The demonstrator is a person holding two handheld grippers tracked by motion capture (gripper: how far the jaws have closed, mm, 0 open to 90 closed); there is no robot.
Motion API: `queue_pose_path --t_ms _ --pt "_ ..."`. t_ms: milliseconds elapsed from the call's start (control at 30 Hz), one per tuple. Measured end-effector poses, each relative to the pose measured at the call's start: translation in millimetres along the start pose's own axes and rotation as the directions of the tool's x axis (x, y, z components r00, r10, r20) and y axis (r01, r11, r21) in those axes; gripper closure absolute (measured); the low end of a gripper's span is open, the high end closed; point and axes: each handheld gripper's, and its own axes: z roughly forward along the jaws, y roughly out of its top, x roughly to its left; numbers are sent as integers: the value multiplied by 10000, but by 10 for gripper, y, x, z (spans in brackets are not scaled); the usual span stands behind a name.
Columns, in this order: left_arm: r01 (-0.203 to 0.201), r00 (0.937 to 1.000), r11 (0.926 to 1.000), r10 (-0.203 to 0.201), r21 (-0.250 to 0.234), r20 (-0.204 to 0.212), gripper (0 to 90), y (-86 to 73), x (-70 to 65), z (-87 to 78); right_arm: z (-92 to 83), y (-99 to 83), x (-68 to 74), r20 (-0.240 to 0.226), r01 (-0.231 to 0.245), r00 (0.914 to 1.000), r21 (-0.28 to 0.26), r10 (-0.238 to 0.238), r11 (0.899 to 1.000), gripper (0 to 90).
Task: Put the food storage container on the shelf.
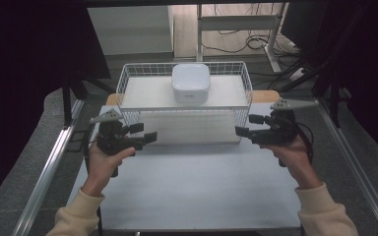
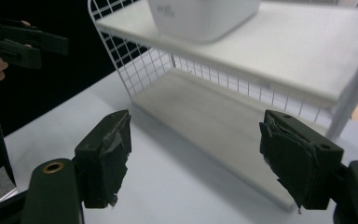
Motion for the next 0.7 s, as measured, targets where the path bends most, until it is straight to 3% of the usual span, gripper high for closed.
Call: queue_pose_path --t_ms 67,100,133,167,200,300,333,367,700 --pt "35 10000 10000 -35 55 -28 295 -156 -23 -13 -24 -74 13 17 24 10000 50 -24 10000 244" --pt "42 10000 9999 -41 147 -56 286 -236 -33 -9 -60 -232 36 97 58 9999 74 -58 10000 244" --pt "59 9999 9997 -57 223 -116 286 -315 -43 -6 -60 -232 36 97 58 9999 74 -58 10000 244" --pt "60 9995 9993 -49 379 -307 275 -467 -62 5 -83 -394 51 144 -1 9999 189 -2 9998 244" --pt "60 9995 9993 -49 379 -307 267 -467 -62 5 -83 -394 51 144 -1 9999 189 -2 9998 244" --pt "-61 9978 9974 109 722 -657 240 -681 -90 48 -89 -707 55 243 -204 9995 566 191 9982 236" --pt "-130 9975 9960 189 879 -676 240 -748 -94 67 -89 -707 55 243 -204 9995 566 191 9982 236" --pt "-25 9968 9947 107 1030 -790 233 -869 -88 108 -87 -851 43 263 -298 9993 756 279 9967 232" --pt "129 9937 9795 98 2012 -1114 209 -1182 -30 319 11 -1372 -71 637 -414 9975 1821 302 9824 218"
